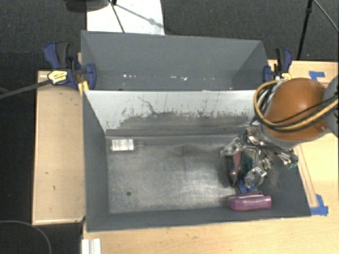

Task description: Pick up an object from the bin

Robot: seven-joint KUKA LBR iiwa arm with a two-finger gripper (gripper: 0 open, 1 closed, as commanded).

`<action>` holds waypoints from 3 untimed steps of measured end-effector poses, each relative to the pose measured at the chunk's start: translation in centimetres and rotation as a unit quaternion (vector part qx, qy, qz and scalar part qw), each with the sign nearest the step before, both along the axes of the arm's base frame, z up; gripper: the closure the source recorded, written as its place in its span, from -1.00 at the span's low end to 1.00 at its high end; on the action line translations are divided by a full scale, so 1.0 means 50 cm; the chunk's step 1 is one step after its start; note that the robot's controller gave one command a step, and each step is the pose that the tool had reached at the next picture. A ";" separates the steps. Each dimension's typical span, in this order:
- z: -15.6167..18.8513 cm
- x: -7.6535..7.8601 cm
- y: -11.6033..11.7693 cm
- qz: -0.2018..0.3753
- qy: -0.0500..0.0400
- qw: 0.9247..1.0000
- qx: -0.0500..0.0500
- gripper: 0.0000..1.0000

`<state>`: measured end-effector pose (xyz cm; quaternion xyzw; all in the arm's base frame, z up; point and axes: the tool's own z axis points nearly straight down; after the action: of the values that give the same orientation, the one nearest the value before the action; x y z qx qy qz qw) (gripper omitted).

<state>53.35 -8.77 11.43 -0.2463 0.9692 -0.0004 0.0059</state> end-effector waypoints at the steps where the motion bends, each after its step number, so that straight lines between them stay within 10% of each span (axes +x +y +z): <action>1: 0.000 0.003 0.007 0.000 -0.003 1.000 0.002 1.00; 2: 0.257 0.003 -0.002 0.144 0.001 0.990 -0.003 1.00; 3: 0.251 0.113 -0.114 0.141 0.001 0.990 -0.004 1.00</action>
Offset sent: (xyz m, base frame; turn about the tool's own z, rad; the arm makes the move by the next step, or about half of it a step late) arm 0.0000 0.0000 0.0000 0.0000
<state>59.01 -14.45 24.00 -0.3801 0.9249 -0.0029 0.0039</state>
